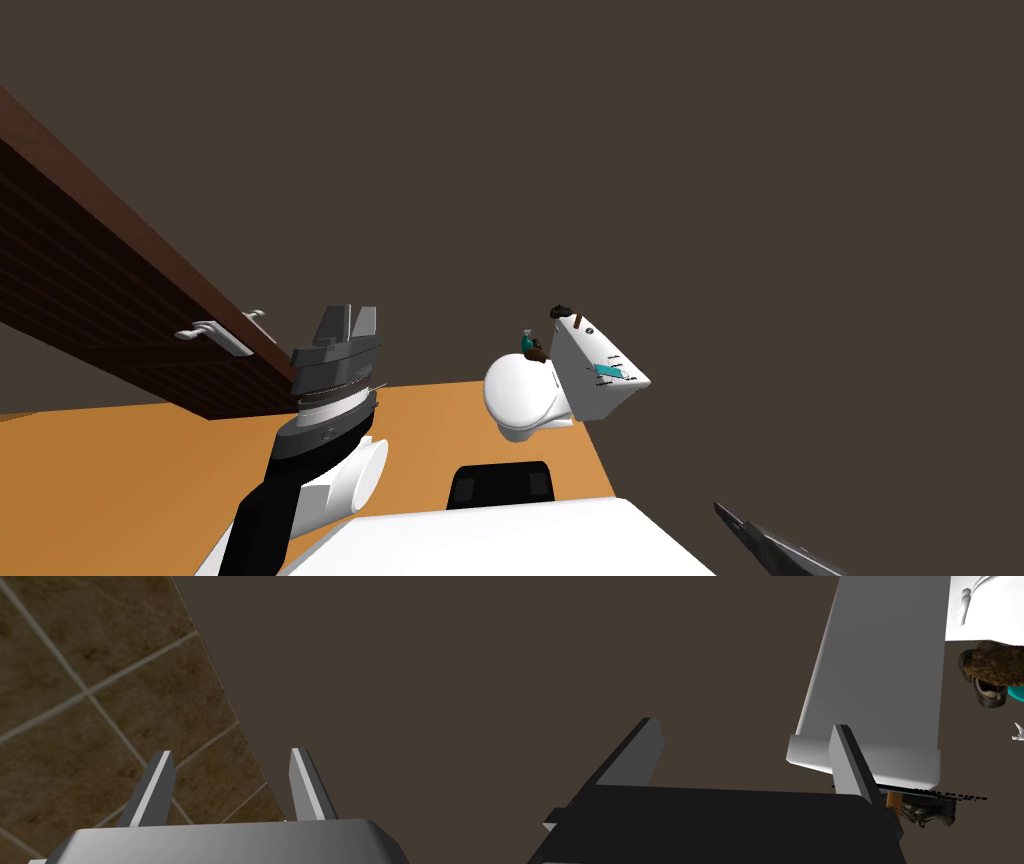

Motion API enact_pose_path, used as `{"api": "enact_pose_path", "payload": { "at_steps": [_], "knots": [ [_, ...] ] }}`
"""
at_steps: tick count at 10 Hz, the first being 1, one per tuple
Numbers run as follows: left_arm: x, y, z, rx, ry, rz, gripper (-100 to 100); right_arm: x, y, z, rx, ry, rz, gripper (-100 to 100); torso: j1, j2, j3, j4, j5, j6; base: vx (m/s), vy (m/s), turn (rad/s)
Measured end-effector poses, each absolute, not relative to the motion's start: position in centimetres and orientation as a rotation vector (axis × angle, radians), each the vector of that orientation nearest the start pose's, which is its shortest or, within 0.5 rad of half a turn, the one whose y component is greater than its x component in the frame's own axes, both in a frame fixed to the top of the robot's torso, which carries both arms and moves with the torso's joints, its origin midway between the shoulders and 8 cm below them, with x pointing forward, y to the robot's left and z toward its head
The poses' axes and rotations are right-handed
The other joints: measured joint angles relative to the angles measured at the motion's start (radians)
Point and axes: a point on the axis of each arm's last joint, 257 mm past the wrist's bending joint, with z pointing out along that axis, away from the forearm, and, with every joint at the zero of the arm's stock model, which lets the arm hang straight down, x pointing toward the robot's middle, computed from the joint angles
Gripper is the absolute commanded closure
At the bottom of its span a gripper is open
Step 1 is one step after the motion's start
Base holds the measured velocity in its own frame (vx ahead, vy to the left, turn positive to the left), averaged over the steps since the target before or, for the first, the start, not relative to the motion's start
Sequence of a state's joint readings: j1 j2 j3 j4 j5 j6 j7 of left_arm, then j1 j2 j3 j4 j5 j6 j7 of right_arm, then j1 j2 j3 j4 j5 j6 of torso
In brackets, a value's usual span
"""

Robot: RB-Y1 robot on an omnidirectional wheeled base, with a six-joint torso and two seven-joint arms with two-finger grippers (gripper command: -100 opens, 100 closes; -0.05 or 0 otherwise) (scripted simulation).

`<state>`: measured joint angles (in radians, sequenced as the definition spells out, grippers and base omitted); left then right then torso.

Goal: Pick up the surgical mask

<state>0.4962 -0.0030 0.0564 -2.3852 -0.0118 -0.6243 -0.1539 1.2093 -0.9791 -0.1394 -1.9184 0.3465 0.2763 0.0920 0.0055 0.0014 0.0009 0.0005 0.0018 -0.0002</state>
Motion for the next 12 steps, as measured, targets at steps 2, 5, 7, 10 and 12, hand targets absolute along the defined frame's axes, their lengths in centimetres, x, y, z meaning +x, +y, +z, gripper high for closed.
{"api": "enact_pose_path", "payload": {
  "at_steps": [2,5,7,10,12],
  "knots": [
    [29.3,28.2,9.2,-0.408,0.483,-1.138,0,7.7,-61.1,-34.3,0.464,2.432,-0.515,-100,-0.001,0.0,0.0,0.0,-0.001,0.0,-0.027,0.08,0.037],
    [29.3,28.2,9.2,-0.408,0.483,-1.138,0,5.5,-65.4,-32.8,0.361,2.494,-0.704,-100,-0.001,-0.001,0.0,0.0,-0.001,0.0,-0.015,0.065,0.022],
    [29.3,28.2,9.2,-0.407,0.483,-1.138,0,4.9,-67.4,-31.6,0.289,2.512,-0.808,-100,-0.003,-0.001,0.0,0.0,-0.001,0.0,-0.008,0.021,-0.004],
    [29.3,28.2,9.2,-0.407,0.483,-1.138,0,3.9,-70.6,-29.5,0.184,2.532,-0.961,-100,-0.002,0.0,0.0,0.0,-0.001,0.0,-0.023,0.052,0.024],
    [29.3,28.2,9.2,-0.407,0.483,-1.138,0,5.0,-71.6,-28.5,0.126,2.531,-1.004,-100,-0.005,-0.002,-0.001,0.0,-0.002,0.0,-0.016,0.028,0.032]
  ]
}}
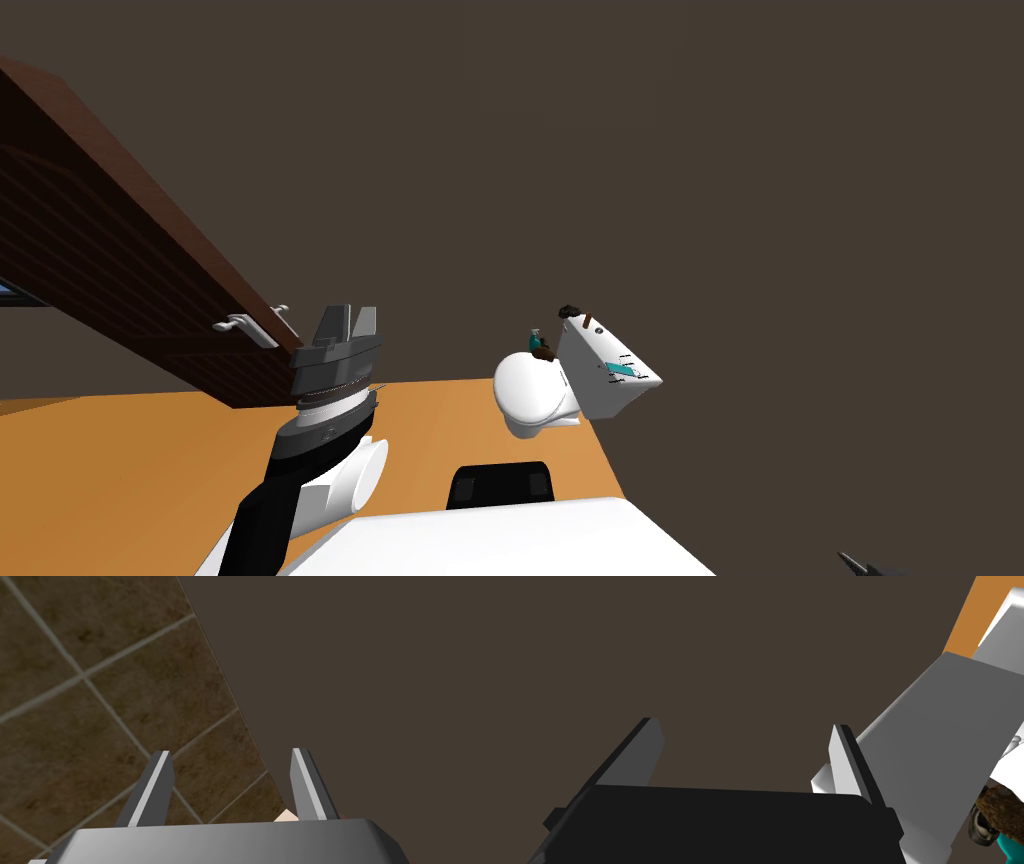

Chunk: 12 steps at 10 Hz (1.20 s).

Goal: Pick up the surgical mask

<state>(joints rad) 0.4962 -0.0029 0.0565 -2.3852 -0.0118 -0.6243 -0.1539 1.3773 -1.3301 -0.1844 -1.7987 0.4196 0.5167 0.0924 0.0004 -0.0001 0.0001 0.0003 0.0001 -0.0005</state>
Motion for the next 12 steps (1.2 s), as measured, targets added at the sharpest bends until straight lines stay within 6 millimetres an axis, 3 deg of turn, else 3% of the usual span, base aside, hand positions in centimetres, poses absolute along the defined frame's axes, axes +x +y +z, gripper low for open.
{"api": "enact_pose_path", "payload": {
  "at_steps": [2,6,8,12],
  "knots": [
    [29.3,28.2,9.2,-0.407,0.483,-1.138,0,4.1,-74.0,-26.6,0.041,2.528,-1.141,-100,0.003,0.002,0.001,0.0,0.001,0.0,-0.026,0.043,0.005],
    [29.3,28.2,9.2,-0.407,0.483,-1.138,0,5.5,-77.0,-23.5,-0.112,2.501,-1.295,-100,0.001,0.002,0.001,0.0,0.0,0.0,-0.022,0.023,0.019],
    [29.3,28.2,9.2,-0.407,0.483,-1.138,0,7.0,-77.6,-22.6,-0.183,2.486,-1.331,-100,-0.001,0.0,0.0,0.0,0.0,0.0,-0.019,0.013,0.025],
    [29.3,28.2,9.2,-0.407,0.483,-1.138,0,9.9,-80.5,-19.0,-0.387,2.403,-1.52,-100,0.0,0.002,0.001,0.0,0.0,0.0,-0.042,0.017,0.026]
  ]
}}
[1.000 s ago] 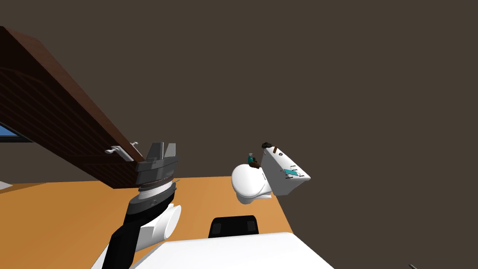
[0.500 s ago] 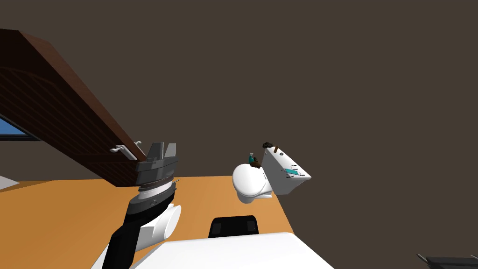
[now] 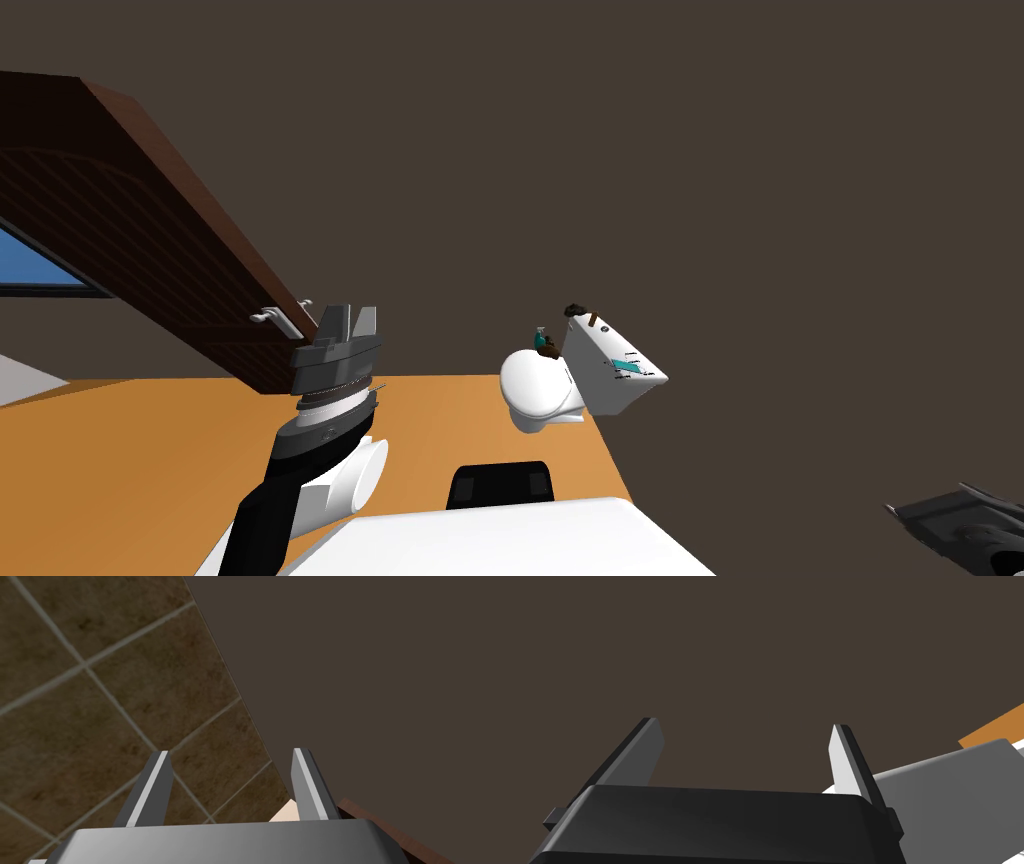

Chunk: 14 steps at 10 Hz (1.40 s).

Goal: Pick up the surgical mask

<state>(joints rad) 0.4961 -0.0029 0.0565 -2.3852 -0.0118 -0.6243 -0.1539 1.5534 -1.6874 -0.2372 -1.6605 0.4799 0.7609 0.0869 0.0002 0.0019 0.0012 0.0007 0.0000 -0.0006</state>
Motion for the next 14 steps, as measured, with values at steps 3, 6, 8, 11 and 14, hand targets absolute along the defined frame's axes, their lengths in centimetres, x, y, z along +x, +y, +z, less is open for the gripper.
{"api": "enact_pose_path", "payload": {
  "at_steps": [3,6,8,11,14],
  "knots": [
    [29.3,28.2,9.2,-0.407,0.484,-1.138,0,12.8,-80.4,-17.7,-0.517,2.345,-1.574,-100,-0.001,-0.001,-0.001,0.0,0.0,0.001,-0.021,-0.002,0.013],
    [29.3,28.2,9.2,-0.407,0.484,-1.138,0,14.9,-81.5,-15.8,-0.623,2.265,-1.67,-100,-0.001,0.0,0.0,0.0,-0.001,0.001,-0.034,-0.003,0.006],
    [29.3,28.2,9.2,-0.407,0.484,-1.138,0,16.6,-80.9,-16.3,-0.676,2.25,-1.657,-100,-0.001,-0.002,-0.001,0.0,0.0,0.001,-0.021,-0.007,0.024],
    [29.3,28.2,9.2,-0.407,0.484,-1.138,0,19.9,-80.9,-14.9,-0.791,2.147,-1.719,-100,-0.002,0.0,0.0,0.0,-0.001,0.001,-0.055,-0.021,0.023],
    [29.3,28.2,9.2,-0.407,0.484,-1.138,0,24.0,-79.4,-14.3,-0.91,2.038,-1.755,-100,-0.003,0.0,0.001,0.0,-0.001,0.001,-0.036,-0.021,0.008]
  ]
}}
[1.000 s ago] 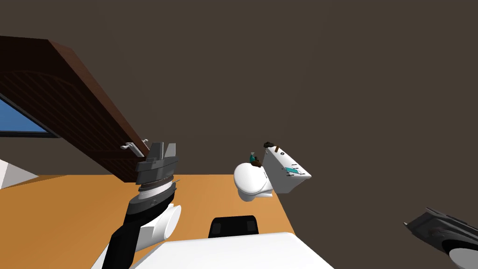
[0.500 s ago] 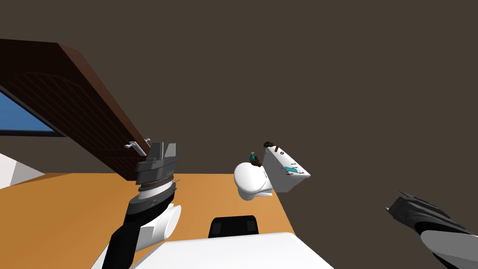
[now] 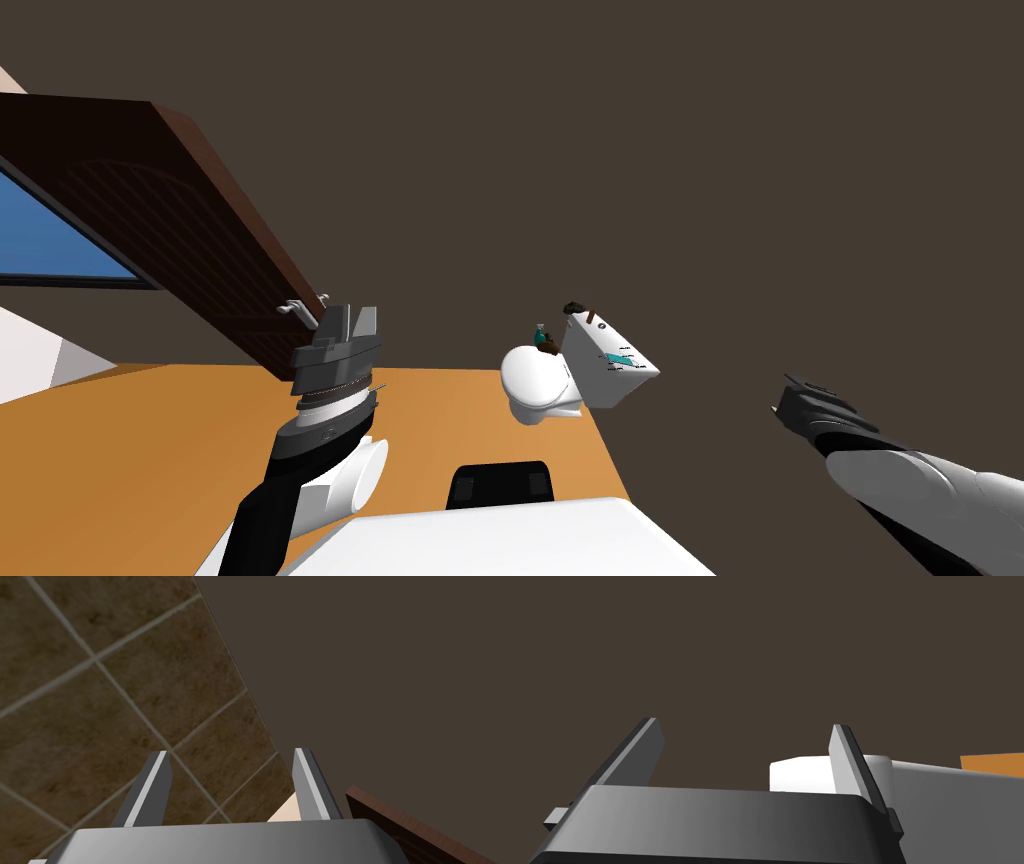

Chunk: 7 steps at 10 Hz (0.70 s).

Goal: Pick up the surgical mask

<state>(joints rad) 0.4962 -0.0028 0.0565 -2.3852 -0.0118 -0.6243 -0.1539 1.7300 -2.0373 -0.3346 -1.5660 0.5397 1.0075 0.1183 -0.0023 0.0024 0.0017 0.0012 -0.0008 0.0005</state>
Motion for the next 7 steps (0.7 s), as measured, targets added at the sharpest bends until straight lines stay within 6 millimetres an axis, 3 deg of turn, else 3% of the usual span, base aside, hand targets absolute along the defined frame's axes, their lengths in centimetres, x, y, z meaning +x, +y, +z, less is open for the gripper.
{"api": "enact_pose_path", "payload": {
  "at_steps": [3,7],
  "knots": [
    [29.3,28.2,9.2,-0.407,0.484,-1.138,0,26.5,-79.0,-14.0,-0.985,1.954,-1.788,-100,-0.002,0.001,0.001,0.0,0.0,0.0,-0.054,-0.038,0.025],
    [29.3,28.2,9.2,-0.407,0.484,-1.138,0,30.7,-76.6,-14.5,-1.085,1.836,-1.785,-100,-0.002,0.001,0.0,0.0,-0.001,0.0,-0.038,-0.035,0.02]
  ]
}}
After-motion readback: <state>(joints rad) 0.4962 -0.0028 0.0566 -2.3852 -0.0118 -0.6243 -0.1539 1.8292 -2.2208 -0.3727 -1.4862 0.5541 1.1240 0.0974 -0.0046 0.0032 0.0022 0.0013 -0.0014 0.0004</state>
